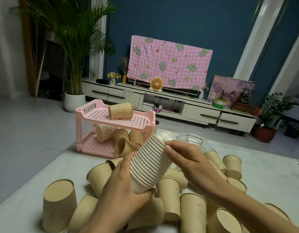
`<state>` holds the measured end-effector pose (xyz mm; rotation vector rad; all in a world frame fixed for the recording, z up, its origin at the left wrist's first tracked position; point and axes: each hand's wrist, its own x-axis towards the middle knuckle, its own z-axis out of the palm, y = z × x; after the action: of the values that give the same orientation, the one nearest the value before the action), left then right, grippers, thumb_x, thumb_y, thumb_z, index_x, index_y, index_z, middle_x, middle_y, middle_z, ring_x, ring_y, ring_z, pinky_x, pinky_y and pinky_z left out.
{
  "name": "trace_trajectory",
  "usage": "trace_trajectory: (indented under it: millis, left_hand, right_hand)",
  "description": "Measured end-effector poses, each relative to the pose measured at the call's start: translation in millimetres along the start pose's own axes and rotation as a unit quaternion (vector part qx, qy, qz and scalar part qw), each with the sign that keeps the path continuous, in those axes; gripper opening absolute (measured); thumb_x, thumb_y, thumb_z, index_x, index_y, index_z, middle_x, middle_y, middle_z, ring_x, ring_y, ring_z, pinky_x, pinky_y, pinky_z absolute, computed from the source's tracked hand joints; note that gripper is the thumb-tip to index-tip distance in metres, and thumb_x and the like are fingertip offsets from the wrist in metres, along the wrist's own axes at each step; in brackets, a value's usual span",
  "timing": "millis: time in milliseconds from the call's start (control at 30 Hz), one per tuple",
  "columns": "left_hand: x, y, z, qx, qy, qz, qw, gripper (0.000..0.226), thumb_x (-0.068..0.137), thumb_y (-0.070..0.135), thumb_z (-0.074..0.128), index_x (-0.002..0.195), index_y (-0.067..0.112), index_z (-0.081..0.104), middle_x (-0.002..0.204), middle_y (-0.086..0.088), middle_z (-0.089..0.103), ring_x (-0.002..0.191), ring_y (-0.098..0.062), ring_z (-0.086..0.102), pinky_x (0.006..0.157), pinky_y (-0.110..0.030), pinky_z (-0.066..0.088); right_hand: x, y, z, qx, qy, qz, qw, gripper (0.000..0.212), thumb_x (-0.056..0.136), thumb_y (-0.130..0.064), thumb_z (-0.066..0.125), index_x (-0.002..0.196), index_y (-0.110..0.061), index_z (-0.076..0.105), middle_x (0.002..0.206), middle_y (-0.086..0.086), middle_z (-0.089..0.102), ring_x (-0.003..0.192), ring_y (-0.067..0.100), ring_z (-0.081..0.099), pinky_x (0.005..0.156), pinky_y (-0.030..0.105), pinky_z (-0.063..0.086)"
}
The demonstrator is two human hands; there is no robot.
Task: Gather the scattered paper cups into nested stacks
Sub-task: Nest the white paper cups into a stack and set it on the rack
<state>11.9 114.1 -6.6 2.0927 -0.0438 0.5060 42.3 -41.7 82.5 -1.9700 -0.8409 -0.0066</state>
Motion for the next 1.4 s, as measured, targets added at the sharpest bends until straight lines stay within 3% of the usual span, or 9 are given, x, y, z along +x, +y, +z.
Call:
trace_trajectory:
  millis: [100, 233, 467, 567, 767, 933, 1133, 1300, 1400]
  left_hand:
    - [3, -1, -5, 0.011, 0.019, -0.020, 1.000, 0.089, 0.058, 0.045, 0.076, 0.131, 0.045, 0.024, 0.118, 0.023, 0.046, 0.106, -0.004, 0.048, 0.080, -0.020, 0.040]
    - [8, 2, -11, 0.034, 0.026, -0.046, 0.998, 0.094, 0.060, 0.048, 0.076, 0.135, 0.041, 0.020, 0.122, 0.018, 0.044, 0.103, -0.005, 0.044, 0.083, -0.019, 0.036]
    - [22, -3, -12, 0.081, 0.011, -0.118, 0.990, 0.108, 0.056, 0.051, 0.075, 0.139, 0.037, 0.007, 0.129, 0.017, 0.035, 0.103, -0.002, 0.034, 0.096, -0.020, 0.035]
    - [28, -3, -12, 0.088, 0.015, -0.115, 0.989, 0.103, 0.060, 0.054, 0.071, 0.137, 0.044, 0.003, 0.129, 0.021, 0.032, 0.107, 0.000, 0.032, 0.102, -0.023, 0.034]
    - [22, -3, -19, 0.098, -0.001, -0.080, 0.992, 0.097, 0.065, 0.056, 0.067, 0.134, 0.049, -0.001, 0.125, 0.024, 0.032, 0.105, 0.004, 0.027, 0.098, -0.019, 0.032]
    - [26, -7, -11, 0.085, 0.029, -0.126, 0.988, 0.096, 0.058, 0.047, 0.070, 0.134, 0.046, 0.012, 0.120, 0.024, 0.035, 0.098, 0.001, 0.035, 0.092, -0.017, 0.035]
    - [24, -10, -12, 0.079, 0.042, -0.124, 0.988, 0.097, 0.059, 0.046, 0.076, 0.136, 0.041, 0.017, 0.127, 0.020, 0.037, 0.100, 0.002, 0.033, 0.081, -0.012, 0.031]
    - [19, -8, -16, 0.042, 0.036, -0.089, 0.994, 0.093, 0.059, 0.047, 0.074, 0.134, 0.044, 0.020, 0.122, 0.019, 0.043, 0.104, -0.004, 0.045, 0.086, -0.026, 0.042]
    - [13, -6, -17, 0.061, 0.026, -0.070, 0.995, 0.093, 0.057, 0.052, 0.072, 0.133, 0.046, 0.019, 0.118, 0.021, 0.044, 0.105, -0.005, 0.047, 0.089, -0.028, 0.045]
  right_hand:
    - [26, 14, -21, 0.018, 0.016, 0.042, 0.999, 0.025, 0.087, -0.034, 0.043, 0.091, -0.024, 0.065, 0.086, -0.013, 0.068, 0.084, -0.001, 0.062, 0.076, 0.015, 0.051]
    - [84, 88, -61, -0.182, 0.147, 0.165, 0.958, 0.026, 0.091, -0.012, 0.052, 0.115, -0.006, 0.058, 0.116, 0.013, 0.063, 0.097, 0.019, 0.059, 0.081, 0.026, 0.049]
    - [148, 175, -42, -0.388, -0.048, 0.288, 0.874, 0.077, 0.080, -0.030, 0.066, 0.142, -0.028, 0.021, 0.141, 0.016, 0.034, 0.122, 0.033, 0.045, 0.102, 0.045, 0.039]
    - [168, 193, -30, -0.416, -0.075, 0.302, 0.854, 0.074, 0.082, -0.037, 0.062, 0.142, -0.032, 0.019, 0.145, 0.017, 0.025, 0.126, 0.036, 0.039, 0.103, 0.048, 0.038]
    - [171, 213, -25, -0.459, -0.055, 0.264, 0.847, 0.050, 0.085, -0.029, 0.057, 0.127, -0.017, 0.034, 0.131, 0.019, 0.039, 0.111, 0.033, 0.050, 0.095, 0.043, 0.047]
    - [149, 205, -39, -0.413, -0.020, 0.273, 0.868, 0.052, 0.079, -0.029, 0.067, 0.122, -0.016, 0.042, 0.124, 0.013, 0.041, 0.094, 0.023, 0.051, 0.080, 0.030, 0.046]
    - [121, 153, -81, -0.235, 0.044, 0.198, 0.951, 0.020, 0.083, -0.027, 0.064, 0.083, -0.009, 0.058, 0.093, 0.008, 0.059, 0.080, 0.020, 0.054, 0.061, 0.023, 0.043]
    - [76, 63, -73, 0.059, 0.144, 0.088, 0.984, 0.023, 0.086, -0.029, 0.053, 0.087, -0.008, 0.061, 0.092, 0.004, 0.065, 0.096, 0.022, 0.061, 0.087, 0.032, 0.048]
    - [49, 30, -42, 0.076, 0.097, 0.063, 0.990, 0.028, 0.073, -0.040, 0.053, 0.082, -0.014, 0.061, 0.091, 0.002, 0.067, 0.093, 0.016, 0.063, 0.086, 0.028, 0.047]
